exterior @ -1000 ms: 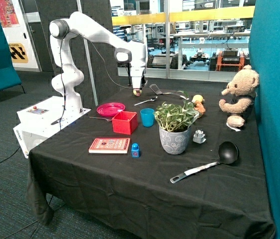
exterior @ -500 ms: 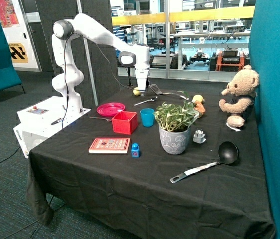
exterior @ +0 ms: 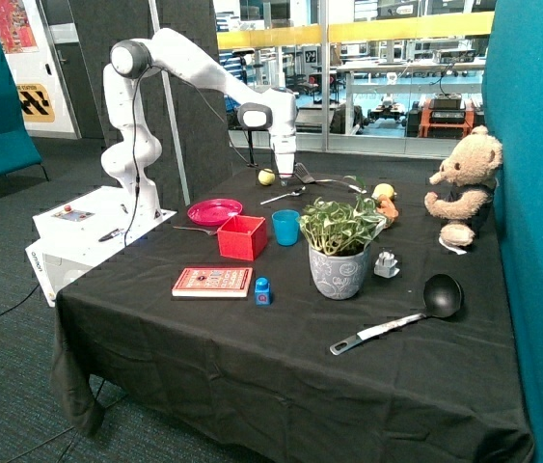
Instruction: Set the table
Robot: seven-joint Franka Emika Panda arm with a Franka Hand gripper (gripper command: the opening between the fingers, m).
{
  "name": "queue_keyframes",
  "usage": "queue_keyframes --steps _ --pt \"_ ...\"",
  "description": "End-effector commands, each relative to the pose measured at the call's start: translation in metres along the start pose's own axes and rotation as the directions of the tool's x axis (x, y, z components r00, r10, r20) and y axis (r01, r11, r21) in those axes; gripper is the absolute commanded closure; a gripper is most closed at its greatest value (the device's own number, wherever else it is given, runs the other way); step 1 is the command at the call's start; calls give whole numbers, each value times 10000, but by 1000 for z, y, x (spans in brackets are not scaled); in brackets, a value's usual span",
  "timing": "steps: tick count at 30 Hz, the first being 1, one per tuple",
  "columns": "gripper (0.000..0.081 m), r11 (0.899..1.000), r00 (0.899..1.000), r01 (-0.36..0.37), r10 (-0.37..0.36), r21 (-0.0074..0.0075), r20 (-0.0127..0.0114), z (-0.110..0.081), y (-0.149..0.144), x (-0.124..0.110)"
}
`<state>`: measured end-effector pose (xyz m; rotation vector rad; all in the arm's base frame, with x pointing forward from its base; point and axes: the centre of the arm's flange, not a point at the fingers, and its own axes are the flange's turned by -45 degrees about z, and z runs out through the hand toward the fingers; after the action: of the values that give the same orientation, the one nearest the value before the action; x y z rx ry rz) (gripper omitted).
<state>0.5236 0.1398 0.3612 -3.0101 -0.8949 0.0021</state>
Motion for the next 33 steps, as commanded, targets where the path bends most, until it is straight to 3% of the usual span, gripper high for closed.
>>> queue_keyframes --steps 1,6,23,33 --pt "365 9909 9909 1346 -1346 -17 -6 9 -35 12" --pt "365 9821 9821 1883 -1883 -18 -5 13 -52 14" --pt "359 9670 9670 2547 -2547 -18 -4 33 -86 14" --pt "367 9639 9639 2661 -2661 -18 -4 37 -97 16"
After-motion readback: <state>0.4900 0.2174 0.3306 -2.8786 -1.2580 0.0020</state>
